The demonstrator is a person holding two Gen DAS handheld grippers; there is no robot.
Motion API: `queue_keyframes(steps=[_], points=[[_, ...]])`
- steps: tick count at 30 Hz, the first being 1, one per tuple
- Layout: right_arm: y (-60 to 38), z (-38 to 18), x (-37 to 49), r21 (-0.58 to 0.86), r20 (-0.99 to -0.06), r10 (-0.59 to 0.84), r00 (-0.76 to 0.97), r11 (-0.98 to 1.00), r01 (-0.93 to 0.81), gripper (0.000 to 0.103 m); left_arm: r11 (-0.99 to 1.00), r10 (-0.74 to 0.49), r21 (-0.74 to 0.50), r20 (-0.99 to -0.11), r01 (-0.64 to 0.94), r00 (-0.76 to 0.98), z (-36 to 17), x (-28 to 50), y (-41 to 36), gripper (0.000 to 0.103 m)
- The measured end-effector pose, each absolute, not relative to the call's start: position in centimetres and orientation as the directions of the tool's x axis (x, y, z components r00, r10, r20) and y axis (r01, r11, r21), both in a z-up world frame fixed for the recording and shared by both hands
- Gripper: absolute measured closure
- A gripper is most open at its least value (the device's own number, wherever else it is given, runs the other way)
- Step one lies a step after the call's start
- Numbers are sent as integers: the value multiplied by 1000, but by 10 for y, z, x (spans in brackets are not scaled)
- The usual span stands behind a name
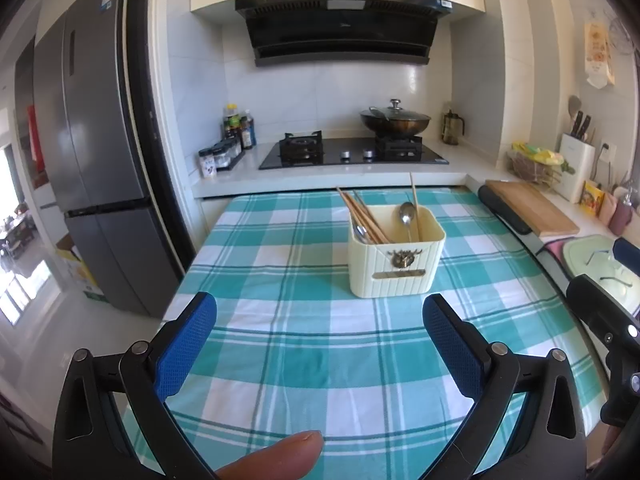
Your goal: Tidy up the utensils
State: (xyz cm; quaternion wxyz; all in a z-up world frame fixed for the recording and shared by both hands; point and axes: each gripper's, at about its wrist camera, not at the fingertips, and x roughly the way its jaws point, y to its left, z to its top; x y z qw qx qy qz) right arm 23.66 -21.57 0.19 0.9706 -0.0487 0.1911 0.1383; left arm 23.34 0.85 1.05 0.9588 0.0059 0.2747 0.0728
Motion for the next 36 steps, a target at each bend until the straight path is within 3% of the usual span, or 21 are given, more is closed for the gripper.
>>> queue_keyframes(steps=[36], points=[[-215, -2, 237, -46, -398, 256, 881, 954, -297, 0, 992, 123, 35, -533, -124, 837, 10, 231, 6, 0]])
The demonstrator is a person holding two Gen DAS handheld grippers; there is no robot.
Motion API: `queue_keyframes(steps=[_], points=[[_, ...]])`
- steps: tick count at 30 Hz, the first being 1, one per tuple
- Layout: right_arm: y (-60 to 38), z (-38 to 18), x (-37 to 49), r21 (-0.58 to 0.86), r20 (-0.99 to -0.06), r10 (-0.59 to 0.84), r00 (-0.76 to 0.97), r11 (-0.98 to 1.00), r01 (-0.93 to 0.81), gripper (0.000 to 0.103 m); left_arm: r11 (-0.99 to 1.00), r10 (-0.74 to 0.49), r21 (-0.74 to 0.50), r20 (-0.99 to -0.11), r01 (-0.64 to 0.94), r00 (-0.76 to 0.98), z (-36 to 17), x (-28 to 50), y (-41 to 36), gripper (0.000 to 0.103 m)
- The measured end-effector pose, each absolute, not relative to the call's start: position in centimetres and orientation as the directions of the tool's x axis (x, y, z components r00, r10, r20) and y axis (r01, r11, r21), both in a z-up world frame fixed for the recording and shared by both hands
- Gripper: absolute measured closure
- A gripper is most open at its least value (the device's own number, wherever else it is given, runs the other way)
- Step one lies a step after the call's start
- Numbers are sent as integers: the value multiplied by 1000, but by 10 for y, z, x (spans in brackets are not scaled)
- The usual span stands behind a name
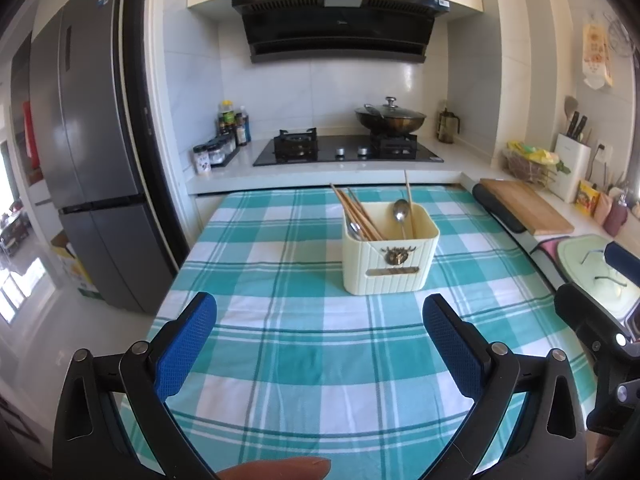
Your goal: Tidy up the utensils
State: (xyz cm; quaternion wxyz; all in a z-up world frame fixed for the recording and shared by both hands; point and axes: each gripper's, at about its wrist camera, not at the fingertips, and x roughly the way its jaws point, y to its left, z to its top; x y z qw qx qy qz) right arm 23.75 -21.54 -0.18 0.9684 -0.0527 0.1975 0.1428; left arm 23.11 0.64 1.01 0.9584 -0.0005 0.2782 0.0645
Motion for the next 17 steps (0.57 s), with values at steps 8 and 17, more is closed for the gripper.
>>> queue_keyframes(steps=[8, 17], points=[[-216, -2, 237, -47, -399, 256, 881, 953, -298, 0, 992, 119, 35, -536, -119, 836, 10, 231, 5, 0], [-219, -5, 237, -45, -402, 254, 880, 954, -296, 0, 988, 151, 39, -508, -152, 848, 11, 227, 8, 0]])
